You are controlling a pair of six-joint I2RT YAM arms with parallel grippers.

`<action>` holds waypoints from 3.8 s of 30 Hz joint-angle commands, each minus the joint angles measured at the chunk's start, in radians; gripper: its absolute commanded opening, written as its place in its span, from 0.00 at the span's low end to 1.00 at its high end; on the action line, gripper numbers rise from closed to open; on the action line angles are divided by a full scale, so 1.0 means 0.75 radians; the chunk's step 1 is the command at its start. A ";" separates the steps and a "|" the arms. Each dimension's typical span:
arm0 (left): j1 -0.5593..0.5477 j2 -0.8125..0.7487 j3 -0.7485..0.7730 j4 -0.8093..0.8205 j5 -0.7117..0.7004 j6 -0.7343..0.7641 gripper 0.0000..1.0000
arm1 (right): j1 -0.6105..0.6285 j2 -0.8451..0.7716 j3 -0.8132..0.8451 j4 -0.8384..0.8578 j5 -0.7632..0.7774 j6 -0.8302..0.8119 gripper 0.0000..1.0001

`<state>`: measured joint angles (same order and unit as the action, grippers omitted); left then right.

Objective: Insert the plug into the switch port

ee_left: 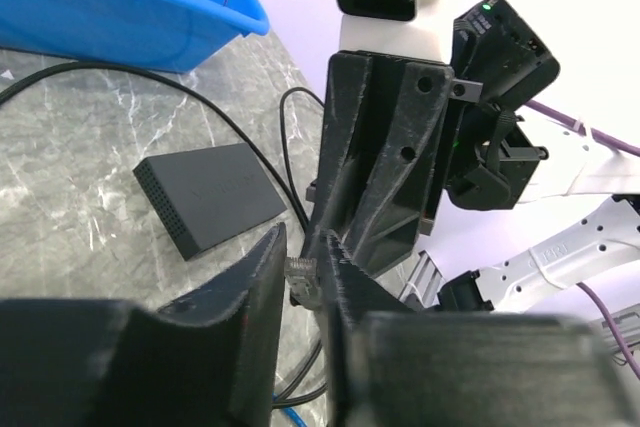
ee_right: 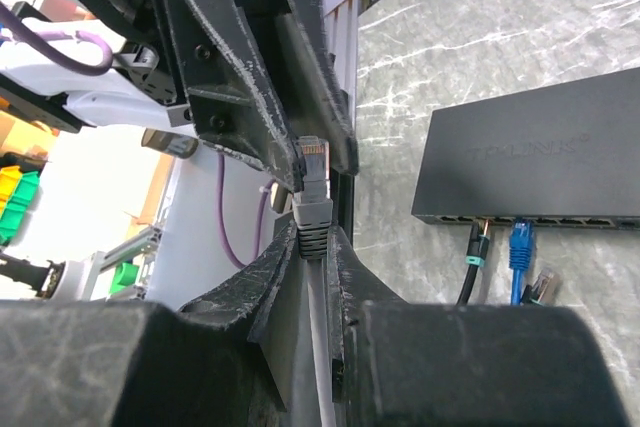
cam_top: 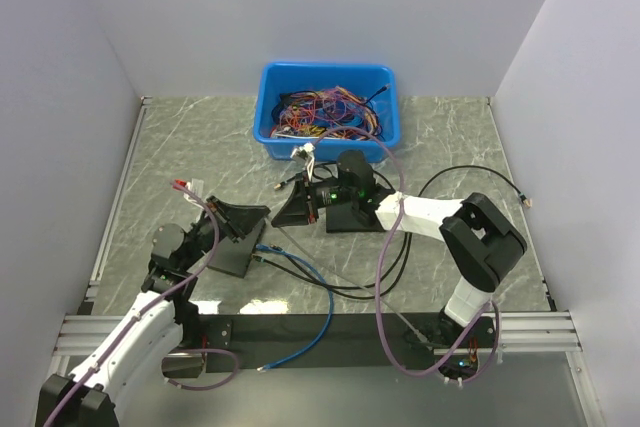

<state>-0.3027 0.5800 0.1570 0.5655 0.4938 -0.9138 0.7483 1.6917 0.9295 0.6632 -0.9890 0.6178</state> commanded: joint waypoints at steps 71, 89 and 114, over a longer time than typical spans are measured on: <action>-0.008 0.020 0.261 -0.431 -0.253 -0.035 0.61 | 0.078 -0.163 0.053 -0.345 0.284 -0.329 0.00; -0.008 -0.025 0.185 -0.318 -0.184 -0.033 0.50 | 0.076 -0.088 0.074 -0.087 0.085 -0.114 0.00; -0.008 -0.098 0.142 -0.226 -0.086 -0.037 0.51 | 0.056 -0.018 0.119 -0.009 0.042 -0.028 0.00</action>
<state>-0.3054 0.5083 0.2653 0.3466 0.4019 -0.9554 0.8009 1.6768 0.9707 0.5892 -0.9348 0.5842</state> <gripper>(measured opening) 0.515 0.040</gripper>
